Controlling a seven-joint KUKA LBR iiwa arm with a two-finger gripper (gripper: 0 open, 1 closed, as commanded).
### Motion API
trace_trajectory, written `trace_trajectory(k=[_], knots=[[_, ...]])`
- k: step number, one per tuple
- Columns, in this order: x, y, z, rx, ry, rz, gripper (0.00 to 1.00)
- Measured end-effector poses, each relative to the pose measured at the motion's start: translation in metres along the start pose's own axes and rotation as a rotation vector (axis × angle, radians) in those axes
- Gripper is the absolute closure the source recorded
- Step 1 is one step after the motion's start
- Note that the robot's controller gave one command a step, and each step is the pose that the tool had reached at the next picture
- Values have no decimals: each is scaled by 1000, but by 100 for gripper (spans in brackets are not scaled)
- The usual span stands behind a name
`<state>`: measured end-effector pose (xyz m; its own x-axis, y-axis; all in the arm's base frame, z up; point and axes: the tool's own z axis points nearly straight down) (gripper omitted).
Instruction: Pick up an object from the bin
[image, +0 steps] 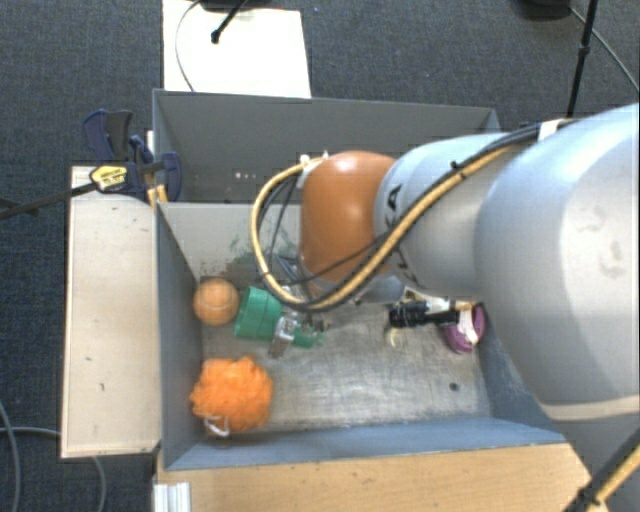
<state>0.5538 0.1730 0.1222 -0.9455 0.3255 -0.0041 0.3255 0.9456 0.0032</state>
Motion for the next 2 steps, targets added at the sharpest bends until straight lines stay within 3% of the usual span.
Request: trace_trajectory(k=[2], knots=[[1,-1,-10,3,5,1,100]])
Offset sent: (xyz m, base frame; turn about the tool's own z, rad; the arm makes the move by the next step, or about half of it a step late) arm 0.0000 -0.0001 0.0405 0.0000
